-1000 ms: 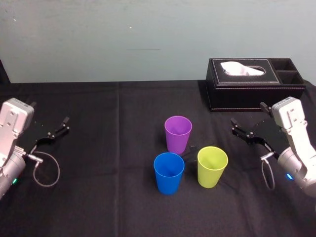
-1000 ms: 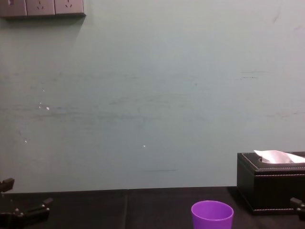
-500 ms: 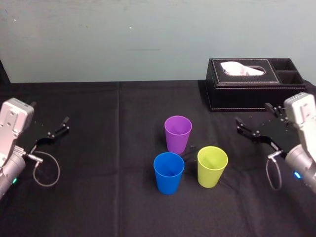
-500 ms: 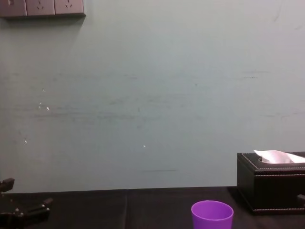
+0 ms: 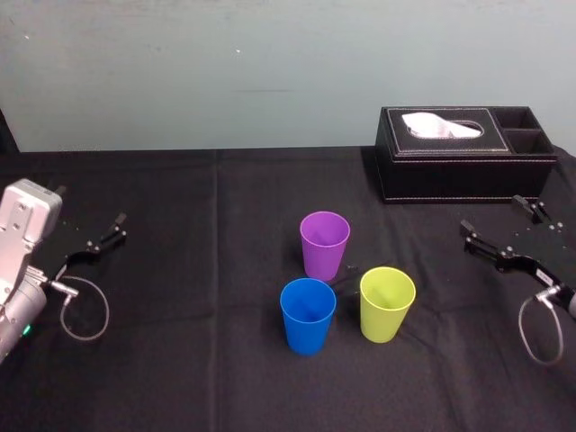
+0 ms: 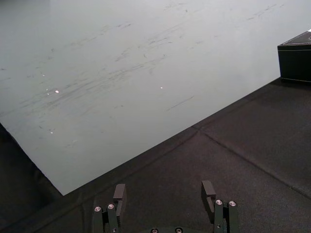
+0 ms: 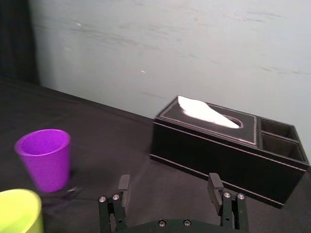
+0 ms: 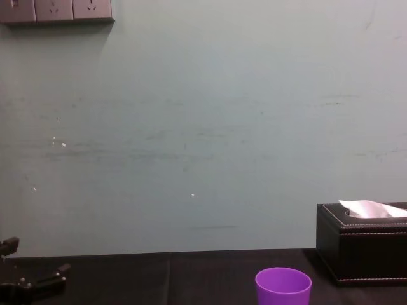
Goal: Stack the three plastic cups sequentially using one hand.
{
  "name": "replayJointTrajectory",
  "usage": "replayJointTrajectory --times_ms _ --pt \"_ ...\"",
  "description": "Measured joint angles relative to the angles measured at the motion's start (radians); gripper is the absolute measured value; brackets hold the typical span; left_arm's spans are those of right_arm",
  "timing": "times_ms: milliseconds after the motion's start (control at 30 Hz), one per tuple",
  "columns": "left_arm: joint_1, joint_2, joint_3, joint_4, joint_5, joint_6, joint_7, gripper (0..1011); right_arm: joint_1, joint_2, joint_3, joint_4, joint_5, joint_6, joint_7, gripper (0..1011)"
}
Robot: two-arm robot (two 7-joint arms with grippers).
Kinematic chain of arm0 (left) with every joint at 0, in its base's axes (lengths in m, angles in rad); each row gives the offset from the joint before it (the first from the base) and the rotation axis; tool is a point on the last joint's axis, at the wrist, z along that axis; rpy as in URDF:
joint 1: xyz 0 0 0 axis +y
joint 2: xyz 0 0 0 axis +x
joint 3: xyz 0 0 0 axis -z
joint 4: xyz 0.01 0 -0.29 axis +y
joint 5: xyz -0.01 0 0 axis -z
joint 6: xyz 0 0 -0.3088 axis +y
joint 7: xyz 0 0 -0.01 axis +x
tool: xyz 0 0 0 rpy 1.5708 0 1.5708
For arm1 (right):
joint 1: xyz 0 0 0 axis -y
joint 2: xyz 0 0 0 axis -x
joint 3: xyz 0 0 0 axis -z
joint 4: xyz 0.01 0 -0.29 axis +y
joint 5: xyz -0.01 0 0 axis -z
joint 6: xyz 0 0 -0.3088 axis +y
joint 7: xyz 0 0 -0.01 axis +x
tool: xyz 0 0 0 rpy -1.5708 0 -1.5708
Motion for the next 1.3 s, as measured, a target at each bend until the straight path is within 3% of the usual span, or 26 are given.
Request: replayJointTrajectory --times_ms 233,533,900,1300 --pt "0.0 0.0 0.0 0.0 0.0 0.0 0.0 1010 -0.123 0.051 0.052 -0.098 -0.009 -0.075 0.048 1003" --pt "0.0 0.0 0.0 0.0 0.0 0.0 0.0 1010 -0.214 0.073 0.071 -0.158 -0.05 -0.13 0.091 1003" --pt "0.0 0.0 0.0 0.0 0.0 0.0 0.0 1010 -0.261 0.072 0.081 -0.19 -0.047 -0.14 0.155 1003" --pt "0.0 0.0 0.0 0.0 0.0 0.0 0.0 1010 -0.295 0.061 0.086 -0.202 -0.019 -0.107 0.223 1003"
